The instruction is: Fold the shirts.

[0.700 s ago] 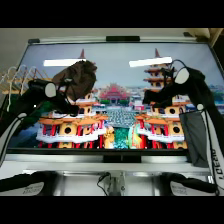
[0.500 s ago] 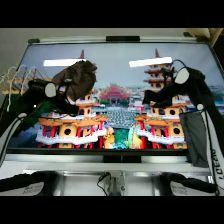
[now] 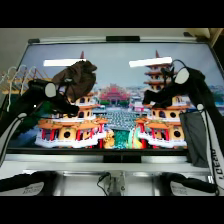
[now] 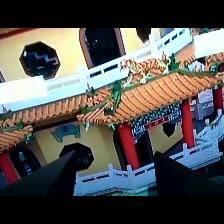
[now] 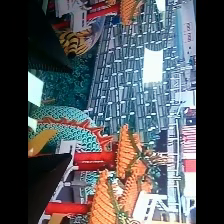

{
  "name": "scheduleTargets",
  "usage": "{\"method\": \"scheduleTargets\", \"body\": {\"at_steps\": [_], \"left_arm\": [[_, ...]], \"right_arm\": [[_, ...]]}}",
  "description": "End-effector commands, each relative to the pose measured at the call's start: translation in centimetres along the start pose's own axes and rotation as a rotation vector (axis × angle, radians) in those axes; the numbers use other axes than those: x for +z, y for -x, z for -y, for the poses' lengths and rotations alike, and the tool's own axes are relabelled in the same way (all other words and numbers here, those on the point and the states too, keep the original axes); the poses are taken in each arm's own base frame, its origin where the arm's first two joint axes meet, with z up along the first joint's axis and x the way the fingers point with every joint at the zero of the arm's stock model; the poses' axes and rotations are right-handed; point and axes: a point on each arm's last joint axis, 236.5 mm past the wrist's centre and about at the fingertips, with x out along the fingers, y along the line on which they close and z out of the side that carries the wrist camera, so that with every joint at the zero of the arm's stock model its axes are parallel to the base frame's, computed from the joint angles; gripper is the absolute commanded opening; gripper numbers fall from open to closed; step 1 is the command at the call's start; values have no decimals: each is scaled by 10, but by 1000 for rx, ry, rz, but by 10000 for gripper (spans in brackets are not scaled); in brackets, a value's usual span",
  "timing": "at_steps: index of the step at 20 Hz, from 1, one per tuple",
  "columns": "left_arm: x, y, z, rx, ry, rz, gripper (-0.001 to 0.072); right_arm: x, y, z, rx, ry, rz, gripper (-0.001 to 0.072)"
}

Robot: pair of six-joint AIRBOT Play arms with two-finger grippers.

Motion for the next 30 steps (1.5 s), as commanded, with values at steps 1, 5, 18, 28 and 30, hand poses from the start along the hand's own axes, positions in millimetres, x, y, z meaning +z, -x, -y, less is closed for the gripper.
{"method": "scheduleTargets", "body": {"at_steps": [1,5,18,28,30], "left_arm": [[0,0,-1,1,1,-1,541],[4,0,2,-8,9,19,541],[52,0,14,-75,38,208,425],[62,-1,4,-65,58,244,100],[66,-2,4,-64,55,258,36]], "right_arm": [[0,0,-1,1,1,1,619],[9,0,-2,7,1,40,619],[33,3,5,-33,140,140,618],[28,2,2,-20,122,118,618],[28,2,2,-20,122,119,618]]}}
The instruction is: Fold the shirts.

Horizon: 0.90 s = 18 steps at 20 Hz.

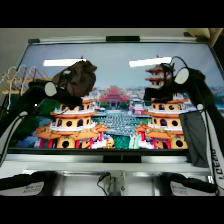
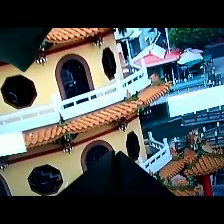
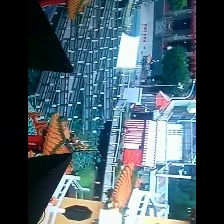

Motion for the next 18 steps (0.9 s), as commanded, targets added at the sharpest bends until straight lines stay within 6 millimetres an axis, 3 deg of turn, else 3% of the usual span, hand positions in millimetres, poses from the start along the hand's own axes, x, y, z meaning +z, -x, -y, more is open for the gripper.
{"method": "scheduleTargets", "body": {"at_steps": [1,3,4,5,7,10,12,13,15,18], "left_arm": [[6,-2,-1,2,0,25,35],[10,-3,-2,1,0,40,56],[14,-3,-2,2,0,57,221],[21,-4,-3,5,7,85,704],[45,-2,-20,22,110,171,720],[86,6,-89,63,307,263,720],[84,-5,-128,50,434,191,720],[75,-18,-138,8,510,124,720],[61,-45,-136,-117,616,24,720],[68,-73,-116,-266,673,13,720]], "right_arm": [[-1,0,-1,2,-4,-5,618],[-1,0,-1,2,-4,-4,618],[-1,0,-1,2,-4,-5,618],[0,-1,0,1,-4,-3,618],[1,-1,-1,2,-4,3,618],[4,0,-1,3,-4,17,618],[4,0,-1,3,-4,17,618],[4,0,-1,3,-4,18,618],[6,0,-1,3,-4,24,618],[6,0,-1,3,-4,24,618]]}}
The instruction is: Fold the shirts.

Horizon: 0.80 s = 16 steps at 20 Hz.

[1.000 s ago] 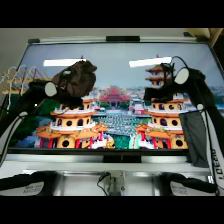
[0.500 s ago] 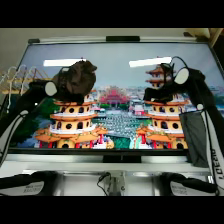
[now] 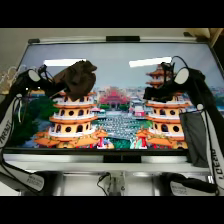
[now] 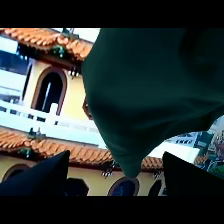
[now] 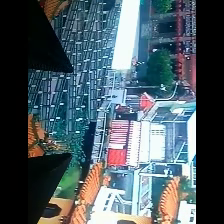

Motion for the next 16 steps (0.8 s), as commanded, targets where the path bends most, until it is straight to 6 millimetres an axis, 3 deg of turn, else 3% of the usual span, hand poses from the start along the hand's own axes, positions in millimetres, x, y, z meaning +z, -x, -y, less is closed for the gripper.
{"method": "scheduleTargets", "body": {"at_steps": [1,3,5,6,7,8,9,11,13,14,16], "left_arm": [[-3,-31,18,-170,119,-68,720],[-2,-44,27,-185,121,-52,707],[1,-49,35,-187,110,-27,465],[3,-48,40,-197,113,-16,442],[5,-47,48,-228,137,-13,349],[7,-42,58,-277,165,-13,126],[10,-32,75,-345,143,-4,32],[21,6,112,-471,12,77,30],[24,72,159,-557,-169,196,29],[16,108,185,-585,-284,252,29],[-19,181,242,-657,-513,355,30]], "right_arm": [[1,0,0,0,0,2,618],[1,0,0,0,1,4,618],[0,0,0,0,0,2,618],[0,0,0,0,1,0,618],[0,0,0,0,3,0,618],[-2,0,0,-1,16,-8,618],[-7,2,0,-3,31,-30,618],[-16,16,3,-30,55,-74,617],[-17,46,3,-61,85,-53,617],[-12,67,4,-86,103,-4,617],[3,124,9,-165,113,167,617]]}}
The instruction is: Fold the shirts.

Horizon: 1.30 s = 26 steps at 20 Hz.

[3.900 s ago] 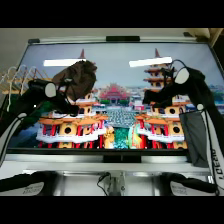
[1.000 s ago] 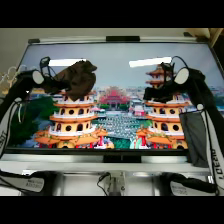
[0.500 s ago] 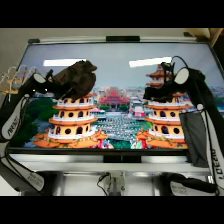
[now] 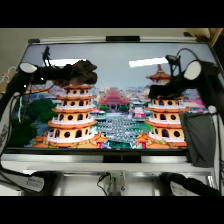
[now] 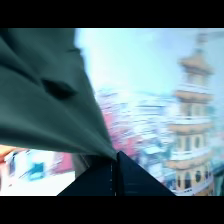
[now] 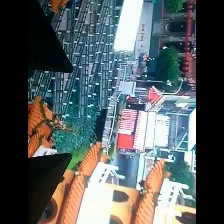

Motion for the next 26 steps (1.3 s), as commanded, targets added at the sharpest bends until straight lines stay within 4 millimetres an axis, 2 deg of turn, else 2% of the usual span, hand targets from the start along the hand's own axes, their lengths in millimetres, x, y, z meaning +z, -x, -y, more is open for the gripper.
{"method": "scheduleTargets", "body": {"at_steps": [1,3,5,7,8,10,12,13,14,15,16,17,18,19,20,21,22,23,24,25,26], "left_arm": [[-6,58,151,-191,-380,102,30],[-36,68,217,-284,-453,101,30],[-80,48,255,-358,-439,26,30],[-133,6,267,-370,-380,-46,30],[-162,-18,265,-357,-354,-83,31],[-225,-66,251,-313,-288,-187,31],[-268,-98,237,-274,-205,-290,32],[-280,-109,229,-257,-165,-326,38],[-281,-112,222,-247,-151,-345,182],[-271,-110,215,-243,-142,-353,493],[-254,-103,207,-242,-133,-356,682],[-226,-92,194,-243,-135,-352,678],[-193,-77,176,-238,-126,-338,676],[-161,-63,155,-223,-97,-315,665],[-128,-46,126,-193,-64,-282,570],[-104,-32,95,-157,-30,-256,497],[-90,-20,59,-102,-9,-252,502],[-87,-10,25,-36,-3,-269,506],[-92,-2,-10,50,30,-299,550],[-101,2,-37,114,70,-327,585],[-113,2,-54,147,104,-352,628]], "right_arm": [[16,92,21,-149,5,229,617],[18,170,31,-231,-7,437,618],[1,236,31,-264,-15,605,617],[-25,279,25,-243,-46,712,617],[-40,291,23,-222,-76,734,617],[-65,292,18,-188,-116,694,617],[-86,273,15,-174,-126,574,617],[-91,263,16,-173,-129,526,617],[-91,250,18,-179,-133,482,617],[-89,235,20,-185,-136,439,617],[-88,215,24,-194,-140,381,617],[-88,190,27,-198,-137,303,619],[-90,162,25,-184,-124,222,658],[-93,129,20,-149,-113,128,668],[-97,95,15,-108,-105,40,668],[-99,66,10,-73,-105,-29,668],[-101,36,7,-42,-117,-88,668],[-102,11,3,-9,-129,-133,668],[-104,-12,-2,26,-143,-181,668],[-105,-32,-6,56,-158,-228,668],[-107,-48,-10,80,-164,-269,668]]}}
